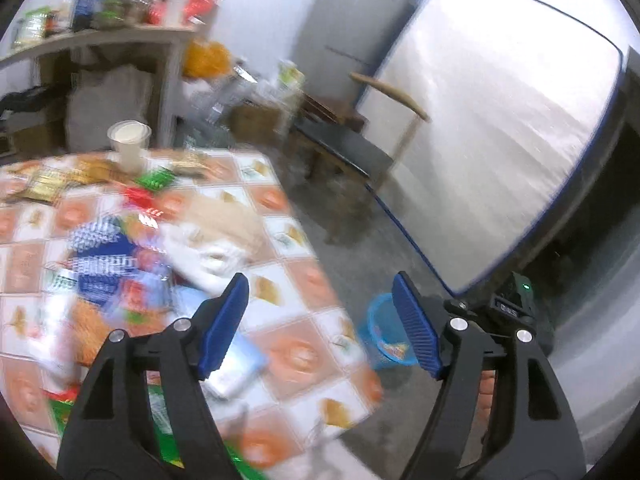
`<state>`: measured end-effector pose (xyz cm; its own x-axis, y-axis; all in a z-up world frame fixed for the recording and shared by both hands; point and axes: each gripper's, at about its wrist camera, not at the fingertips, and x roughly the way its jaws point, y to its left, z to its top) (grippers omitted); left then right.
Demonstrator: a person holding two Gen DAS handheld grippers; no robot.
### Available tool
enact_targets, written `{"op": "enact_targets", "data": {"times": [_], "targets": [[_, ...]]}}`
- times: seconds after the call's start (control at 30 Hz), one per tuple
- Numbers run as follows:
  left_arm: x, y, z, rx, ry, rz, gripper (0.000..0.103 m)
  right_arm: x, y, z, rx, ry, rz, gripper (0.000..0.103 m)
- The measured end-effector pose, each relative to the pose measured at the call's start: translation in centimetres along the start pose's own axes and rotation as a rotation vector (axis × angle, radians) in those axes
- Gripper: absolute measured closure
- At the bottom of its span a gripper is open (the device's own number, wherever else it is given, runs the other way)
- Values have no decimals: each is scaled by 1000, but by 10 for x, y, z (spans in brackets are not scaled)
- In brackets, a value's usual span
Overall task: Collect trash
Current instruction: 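Move both grippers back to the table toward the white plastic bag, then close the right gripper on the white plastic bag while the left gripper approaches the beige cloth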
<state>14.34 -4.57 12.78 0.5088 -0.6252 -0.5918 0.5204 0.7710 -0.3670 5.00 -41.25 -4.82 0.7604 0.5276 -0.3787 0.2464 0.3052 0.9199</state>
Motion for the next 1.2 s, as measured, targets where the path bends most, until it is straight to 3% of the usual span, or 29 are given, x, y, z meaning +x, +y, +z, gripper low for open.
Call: {"op": "enact_targets", "data": {"times": [0.27, 0.67, 1.0, 1.2], "targets": [[-25, 75, 35, -57, -43, 104, 33, 93, 40, 8, -36, 147, 14, 42], [15, 95, 49, -88, -4, 77, 33, 192, 50, 13, -3, 290, -58, 42], [37, 103, 50, -102, 29, 79, 33, 249, 42, 26, -37, 276, -211, 53], [41, 106, 50, -103, 43, 91, 33, 267, 47, 31, -94, 248, -253, 67]]}}
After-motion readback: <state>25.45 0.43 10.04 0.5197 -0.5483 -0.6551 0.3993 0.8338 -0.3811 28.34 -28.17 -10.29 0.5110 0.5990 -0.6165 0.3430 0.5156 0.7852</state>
